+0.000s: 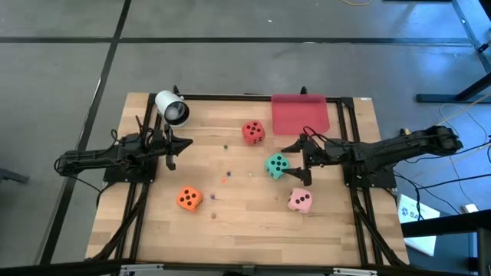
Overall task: Pick & Place Dice
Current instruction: Put the large blue dice into the red bin
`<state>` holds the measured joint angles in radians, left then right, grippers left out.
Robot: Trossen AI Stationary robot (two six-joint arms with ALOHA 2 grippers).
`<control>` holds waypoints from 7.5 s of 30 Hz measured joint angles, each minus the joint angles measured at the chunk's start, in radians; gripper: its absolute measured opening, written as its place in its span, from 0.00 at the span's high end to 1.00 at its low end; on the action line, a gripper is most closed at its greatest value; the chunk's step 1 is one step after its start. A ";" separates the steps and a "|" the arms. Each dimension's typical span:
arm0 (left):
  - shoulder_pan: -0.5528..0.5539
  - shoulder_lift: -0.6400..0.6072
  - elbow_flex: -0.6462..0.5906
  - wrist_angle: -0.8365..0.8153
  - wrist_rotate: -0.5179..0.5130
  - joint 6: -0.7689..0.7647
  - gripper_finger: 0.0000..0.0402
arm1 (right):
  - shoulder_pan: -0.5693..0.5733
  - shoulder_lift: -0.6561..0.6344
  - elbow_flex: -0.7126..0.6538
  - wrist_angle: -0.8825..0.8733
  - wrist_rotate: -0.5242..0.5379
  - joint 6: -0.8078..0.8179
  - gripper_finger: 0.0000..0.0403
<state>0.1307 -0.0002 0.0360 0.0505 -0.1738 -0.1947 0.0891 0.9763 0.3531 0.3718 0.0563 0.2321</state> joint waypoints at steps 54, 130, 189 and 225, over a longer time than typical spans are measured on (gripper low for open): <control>0.000 0.350 0.046 0.292 0.122 -0.116 0.89 | 0.010 0.247 0.318 -0.676 0.086 -0.084 0.11; -0.057 1.930 1.020 0.278 0.264 0.217 0.80 | -0.062 0.436 0.049 -0.138 -0.039 -0.012 0.11; -0.057 1.933 1.020 0.318 0.322 0.270 0.81 | -0.106 0.111 0.256 -0.783 0.126 -0.016 0.11; -0.057 1.932 1.020 0.318 0.322 0.270 0.81 | -0.109 0.243 0.495 -1.839 0.242 0.552 0.95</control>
<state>0.0738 1.9320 1.0561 0.3687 0.1478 0.0750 -0.0204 1.2193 0.8478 -1.4669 0.2979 0.7842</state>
